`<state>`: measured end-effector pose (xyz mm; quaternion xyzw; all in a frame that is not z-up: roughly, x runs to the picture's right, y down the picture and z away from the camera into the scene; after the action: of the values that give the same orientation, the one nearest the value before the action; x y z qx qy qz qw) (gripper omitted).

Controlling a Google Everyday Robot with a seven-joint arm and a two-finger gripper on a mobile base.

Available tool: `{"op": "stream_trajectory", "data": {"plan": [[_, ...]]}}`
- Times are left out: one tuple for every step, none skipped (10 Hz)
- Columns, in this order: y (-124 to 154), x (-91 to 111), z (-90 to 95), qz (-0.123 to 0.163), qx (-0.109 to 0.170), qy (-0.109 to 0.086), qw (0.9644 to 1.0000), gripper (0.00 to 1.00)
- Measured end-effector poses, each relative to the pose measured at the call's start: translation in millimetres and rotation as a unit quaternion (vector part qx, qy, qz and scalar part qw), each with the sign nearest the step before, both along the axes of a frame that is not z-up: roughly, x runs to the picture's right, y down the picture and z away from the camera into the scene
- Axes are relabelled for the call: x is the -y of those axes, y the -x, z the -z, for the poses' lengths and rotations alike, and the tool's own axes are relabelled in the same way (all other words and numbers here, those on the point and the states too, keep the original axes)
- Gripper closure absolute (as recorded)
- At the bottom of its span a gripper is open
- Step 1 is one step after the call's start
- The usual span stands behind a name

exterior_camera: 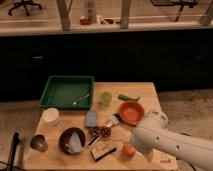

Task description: Place apple in plastic cup

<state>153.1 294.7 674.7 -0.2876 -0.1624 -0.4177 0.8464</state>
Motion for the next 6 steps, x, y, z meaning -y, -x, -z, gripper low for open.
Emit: {"op": "stream_trajectory", "data": {"plan": [[0, 0, -0.7, 0.002, 0.002, 0.001, 1.0, 0.2], [2, 0, -2.2, -0.002, 0.0, -0.001, 1.0, 0.2], [5, 1, -4.5, -0.004, 0.0, -0.002, 1.0, 0.2], [9, 1, -7.3, -0.003, 0.003, -0.002, 1.0, 0.2], [13, 1, -11.5, -0.001, 0.007, -0.002, 1.0, 0.2], [14, 0, -14.5, 0.0, 0.009, 0.0, 1.0, 0.2]]}}
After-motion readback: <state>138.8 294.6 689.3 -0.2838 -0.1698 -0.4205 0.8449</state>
